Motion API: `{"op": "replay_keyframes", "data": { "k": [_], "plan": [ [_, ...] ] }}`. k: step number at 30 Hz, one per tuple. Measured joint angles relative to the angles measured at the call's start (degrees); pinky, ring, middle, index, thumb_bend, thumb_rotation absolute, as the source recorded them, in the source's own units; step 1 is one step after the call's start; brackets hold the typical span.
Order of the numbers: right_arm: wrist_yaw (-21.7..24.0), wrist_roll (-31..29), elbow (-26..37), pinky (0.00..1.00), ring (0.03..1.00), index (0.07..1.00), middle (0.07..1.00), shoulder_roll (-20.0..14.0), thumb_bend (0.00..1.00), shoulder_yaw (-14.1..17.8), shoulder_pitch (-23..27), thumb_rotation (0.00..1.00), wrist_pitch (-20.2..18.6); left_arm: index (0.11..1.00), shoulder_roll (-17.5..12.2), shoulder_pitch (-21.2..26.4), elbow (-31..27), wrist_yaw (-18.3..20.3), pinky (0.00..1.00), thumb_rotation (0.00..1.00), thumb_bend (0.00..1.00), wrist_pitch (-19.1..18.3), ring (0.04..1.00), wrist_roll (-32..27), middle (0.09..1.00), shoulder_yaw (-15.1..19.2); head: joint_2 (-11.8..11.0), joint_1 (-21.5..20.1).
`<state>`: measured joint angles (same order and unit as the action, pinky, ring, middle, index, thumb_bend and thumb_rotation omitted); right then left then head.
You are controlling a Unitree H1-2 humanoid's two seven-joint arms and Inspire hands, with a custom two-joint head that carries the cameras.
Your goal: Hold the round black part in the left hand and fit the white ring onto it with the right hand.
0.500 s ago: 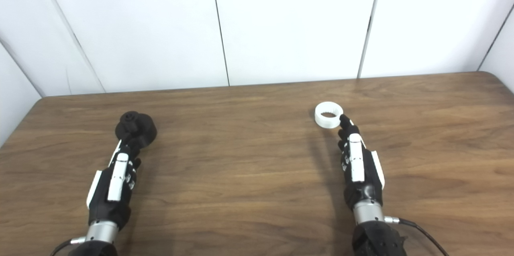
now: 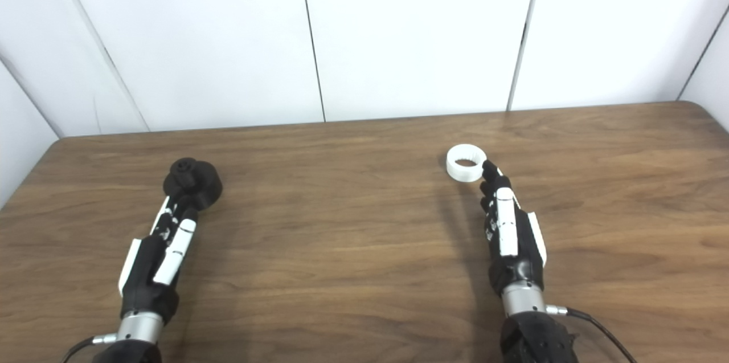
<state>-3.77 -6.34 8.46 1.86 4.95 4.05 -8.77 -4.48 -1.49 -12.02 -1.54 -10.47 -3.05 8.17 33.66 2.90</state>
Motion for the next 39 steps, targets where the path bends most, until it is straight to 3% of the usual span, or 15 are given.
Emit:
{"op": "replay_keyframes", "data": {
  "k": [5,9,17,23,27,39],
  "plan": [
    [0.0,0.1,0.0,1.0,0.979,0.92,0.964,0.0,0.42,0.0,0.0,1.0,0.0,1.0,-1.7,0.0,0.0,0.1,1.0,0.61,0.57,-0.1,1.0,1.1,1.0,0.0,-0.1,0.5],
    [0.0,0.0,-0.4,1.0,0.982,0.918,0.964,-0.1,0.43,0.0,0.2,1.0,0.0,1.0,-4.1,0.2,0.0,-0.5,0.99,0.61,0.7,-0.5,0.991,5.6,0.995,-0.2,-0.3,1.1],
    [0.0,0.0,-0.9,1.0,0.979,0.92,0.961,-0.1,0.44,0.1,0.3,1.0,0.0,1.0,-7.9,3.8,-0.4,-0.9,0.98,0.47,0.88,-6.5,1.0,13.9,1.0,-0.6,-0.4,1.4],
    [0.0,0.0,-1.0,0.99,0.98,0.92,0.964,-0.4,0.44,0.1,0.4,1.0,0.0,1.0,-14.5,9.1,4.1,-0.1,0.89,0.42,0.98,-7.1,0.97,17.7,1.0,-1.0,-0.6,1.5],
    [0.1,-0.1,-1.1,0.99,0.978,0.918,0.961,-0.5,0.45,0.1,0.4,1.0,0.0,1.0,-16.4,11.1,7.1,0.5,0.87,0.4,1.0,-7.4,0.961,18.9,0.998,-1.7,-0.6,1.5],
    [0.4,0.1,-1.0,0.96,0.957,0.918,0.944,-1.1,0.44,0.0,0.4,1.0,-0.1,0.991,-23.9,17.8,15.4,7.5,0.92,0.38,1.0,-10.4,0.999,20.1,1.0,-4.6,-0.8,1.0]
  ]
}}
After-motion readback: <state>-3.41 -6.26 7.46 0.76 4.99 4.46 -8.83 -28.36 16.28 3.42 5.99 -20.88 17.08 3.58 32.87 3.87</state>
